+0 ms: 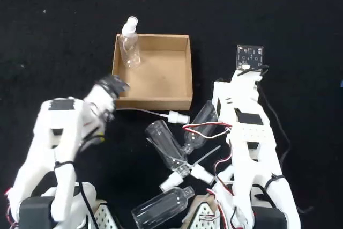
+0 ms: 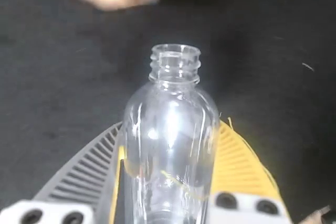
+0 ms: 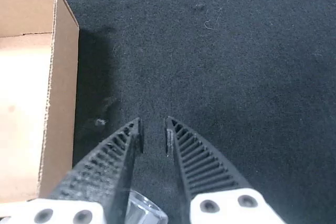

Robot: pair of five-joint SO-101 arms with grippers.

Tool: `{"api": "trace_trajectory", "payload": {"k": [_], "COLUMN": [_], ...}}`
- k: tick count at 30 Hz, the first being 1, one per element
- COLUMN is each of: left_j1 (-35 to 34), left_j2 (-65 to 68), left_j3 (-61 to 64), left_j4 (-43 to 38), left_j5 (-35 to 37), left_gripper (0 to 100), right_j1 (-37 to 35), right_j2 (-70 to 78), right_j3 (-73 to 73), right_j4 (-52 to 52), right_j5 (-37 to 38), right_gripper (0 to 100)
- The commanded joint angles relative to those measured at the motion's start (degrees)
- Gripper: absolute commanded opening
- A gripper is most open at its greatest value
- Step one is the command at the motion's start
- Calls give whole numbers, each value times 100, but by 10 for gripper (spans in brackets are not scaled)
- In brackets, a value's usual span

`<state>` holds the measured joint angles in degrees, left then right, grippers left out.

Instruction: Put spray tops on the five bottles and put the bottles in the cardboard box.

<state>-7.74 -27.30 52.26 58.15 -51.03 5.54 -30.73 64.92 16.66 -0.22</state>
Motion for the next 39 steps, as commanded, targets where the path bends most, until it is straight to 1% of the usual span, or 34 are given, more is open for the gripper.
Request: {"api": "trace_trajectory", "payload": {"k": [1, 3, 5, 7, 11, 14, 20, 24, 29, 34, 39], "left_j1": [-646, -769, -787, -787, -822, -804, -1095, -1121, -1147, -1358, -1349], "left_j2": [-79, -18, -9, -9, 0, -9, 202, 396, 290, -18, -273], "left_j3": [-840, -1147, -1349, -1473, -1288, -1174, -778, -303, -84, 295, 532], "left_j4": [44, 9, -255, -721, -1996, -2576, -3516, -4185, -4141, -4123, -4132], "left_j5": [993, 1591, 2171, 2681, 3473, 4062, 4220, 4220, 4220, 4281, 5187], "left_gripper": [126, 126, 126, 126, 126, 127, 127, 127, 127, 127, 127], "right_j1": [-44, -44, -44, -53, -53, -53, -44, -44, -44, -44, -44], "right_j2": [-4, -4, -4, -4, -4, -4, -4, -4, -4, -4, -4], "right_j3": [4, -4, -13, -13, -4, -4, -13, -4, 4, -4, -4], "right_j4": [-149, -149, -149, -149, -149, -149, -149, -149, -114, -114, -114], "right_j5": [-35, -35, -35, -35, -35, -35, -35, -35, -35, -35, -35], "right_gripper": [60, 60, 60, 60, 60, 60, 60, 60, 60, 60, 60]}}
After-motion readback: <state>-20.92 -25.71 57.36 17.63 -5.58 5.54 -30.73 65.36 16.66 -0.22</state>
